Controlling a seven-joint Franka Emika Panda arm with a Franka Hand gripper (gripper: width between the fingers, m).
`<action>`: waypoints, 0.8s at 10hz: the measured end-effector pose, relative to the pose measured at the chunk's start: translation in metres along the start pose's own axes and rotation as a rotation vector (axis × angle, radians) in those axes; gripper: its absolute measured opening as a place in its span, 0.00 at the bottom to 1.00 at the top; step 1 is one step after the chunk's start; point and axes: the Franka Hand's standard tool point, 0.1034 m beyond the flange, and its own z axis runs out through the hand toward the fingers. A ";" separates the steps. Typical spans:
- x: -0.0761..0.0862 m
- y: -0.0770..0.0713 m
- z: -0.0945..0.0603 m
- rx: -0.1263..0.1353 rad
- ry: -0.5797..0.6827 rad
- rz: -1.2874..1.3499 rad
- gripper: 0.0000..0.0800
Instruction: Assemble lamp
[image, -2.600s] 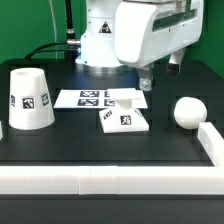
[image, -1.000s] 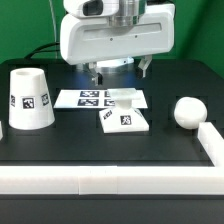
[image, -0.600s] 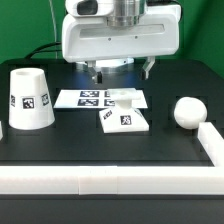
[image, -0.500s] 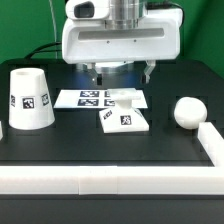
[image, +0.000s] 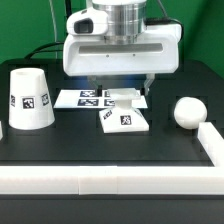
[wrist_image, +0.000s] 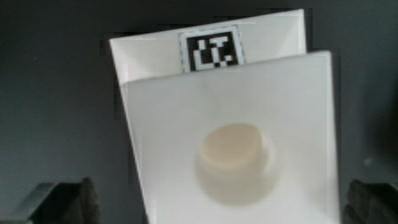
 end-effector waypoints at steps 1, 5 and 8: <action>-0.002 0.000 0.002 0.000 -0.005 -0.007 0.87; -0.005 0.000 0.005 0.002 -0.012 -0.026 0.66; -0.004 0.000 0.005 0.002 -0.012 -0.026 0.67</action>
Offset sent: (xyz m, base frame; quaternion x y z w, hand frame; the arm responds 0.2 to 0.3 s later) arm -0.0056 -0.0017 -0.0016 -0.0005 0.0086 -0.0044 1.0000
